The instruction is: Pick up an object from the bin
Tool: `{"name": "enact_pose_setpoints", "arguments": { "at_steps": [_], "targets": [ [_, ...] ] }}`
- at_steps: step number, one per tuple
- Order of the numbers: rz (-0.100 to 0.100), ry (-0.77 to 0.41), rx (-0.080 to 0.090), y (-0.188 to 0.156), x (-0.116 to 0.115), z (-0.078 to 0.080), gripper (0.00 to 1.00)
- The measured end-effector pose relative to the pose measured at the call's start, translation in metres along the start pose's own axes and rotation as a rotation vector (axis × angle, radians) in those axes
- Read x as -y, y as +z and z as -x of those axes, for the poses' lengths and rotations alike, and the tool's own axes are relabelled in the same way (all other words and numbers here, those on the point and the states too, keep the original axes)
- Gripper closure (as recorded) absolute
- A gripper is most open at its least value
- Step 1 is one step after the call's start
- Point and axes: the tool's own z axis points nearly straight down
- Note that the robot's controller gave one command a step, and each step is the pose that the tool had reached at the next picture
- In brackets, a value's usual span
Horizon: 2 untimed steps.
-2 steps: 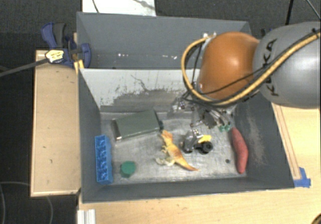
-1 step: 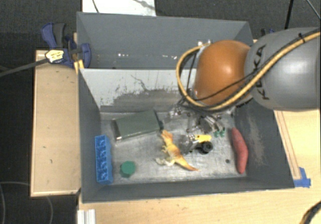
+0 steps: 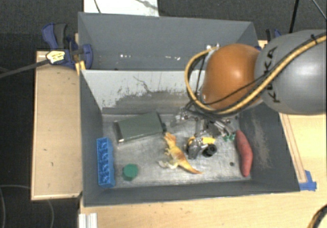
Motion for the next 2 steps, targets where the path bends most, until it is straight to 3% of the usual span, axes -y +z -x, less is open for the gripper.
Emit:
{"name": "enact_pose_setpoints", "arguments": {
  "at_steps": [1, 2],
  "targets": [
    [-0.003, -0.063, 0.004, 0.048, 0.01, -0.035, 0.0],
    [-0.002, 0.032, 0.005, 0.078, 0.023, -0.042, 1.0]
  ]
}}
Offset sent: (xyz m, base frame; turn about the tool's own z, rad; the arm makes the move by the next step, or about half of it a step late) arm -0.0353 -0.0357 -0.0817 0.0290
